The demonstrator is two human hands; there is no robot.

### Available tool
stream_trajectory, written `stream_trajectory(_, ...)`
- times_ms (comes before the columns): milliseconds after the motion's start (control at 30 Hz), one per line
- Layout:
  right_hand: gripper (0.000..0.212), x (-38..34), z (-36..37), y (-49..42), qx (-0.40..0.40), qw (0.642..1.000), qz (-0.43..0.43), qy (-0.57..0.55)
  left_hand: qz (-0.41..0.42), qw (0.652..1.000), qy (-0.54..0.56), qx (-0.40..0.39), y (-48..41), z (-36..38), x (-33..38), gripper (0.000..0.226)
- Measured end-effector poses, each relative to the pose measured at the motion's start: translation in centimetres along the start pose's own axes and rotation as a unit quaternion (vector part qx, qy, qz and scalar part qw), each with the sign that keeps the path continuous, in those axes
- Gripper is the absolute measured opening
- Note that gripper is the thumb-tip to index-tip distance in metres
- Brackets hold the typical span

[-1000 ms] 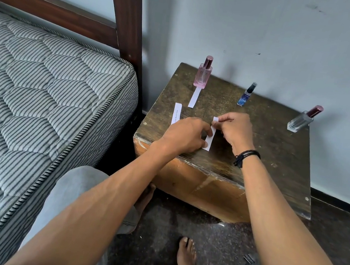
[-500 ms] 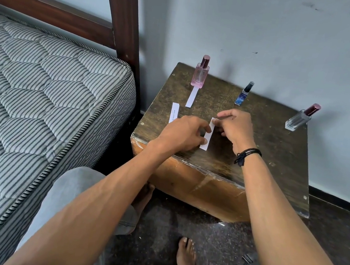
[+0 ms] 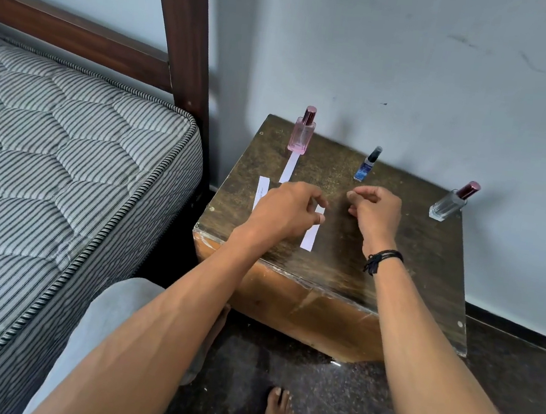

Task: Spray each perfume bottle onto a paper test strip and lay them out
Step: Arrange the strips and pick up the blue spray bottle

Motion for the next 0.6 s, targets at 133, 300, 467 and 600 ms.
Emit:
stream_trajectory(133, 0.017, -0.1, -0.6, -0.5, 0.045, 0.999, -0.014, -0.022, 0.005, 1.0, 0.005, -0.006, 0.0, 0.4, 0.3, 0.019)
stream_trajectory(300, 0.049, -0.5, -0.5, -1.7, 0.074, 0.997, -0.02, -0.008, -0.003, 1.0, 0.018, 0.004, -0.1, 0.0, 0.2, 0.019)
stream_trajectory(467, 0.069, -1.6, 0.1, -3.1, 0.05, 0.996, -0.016, 0.069, -0.038, 0.997, 0.055, 0.033, -0.3, -0.7, -0.6, 0.017)
stream_trajectory(600, 0.05, -2.0, 0.3, -4.0, 0.035, 0.995, -0.009, 0.092, -0.056, 0.994, 0.074, 0.056, -0.1, -1.8, -1.1, 0.015)
Point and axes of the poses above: each hand's wrist, its own y-axis away from the middle knuckle, its own z-axis out of the palm, x = y × z, the point moved 8 cm from there along -y, towards the middle knuckle, and after that the axes turned 14 degrees about -x, right-handed, at the moved point
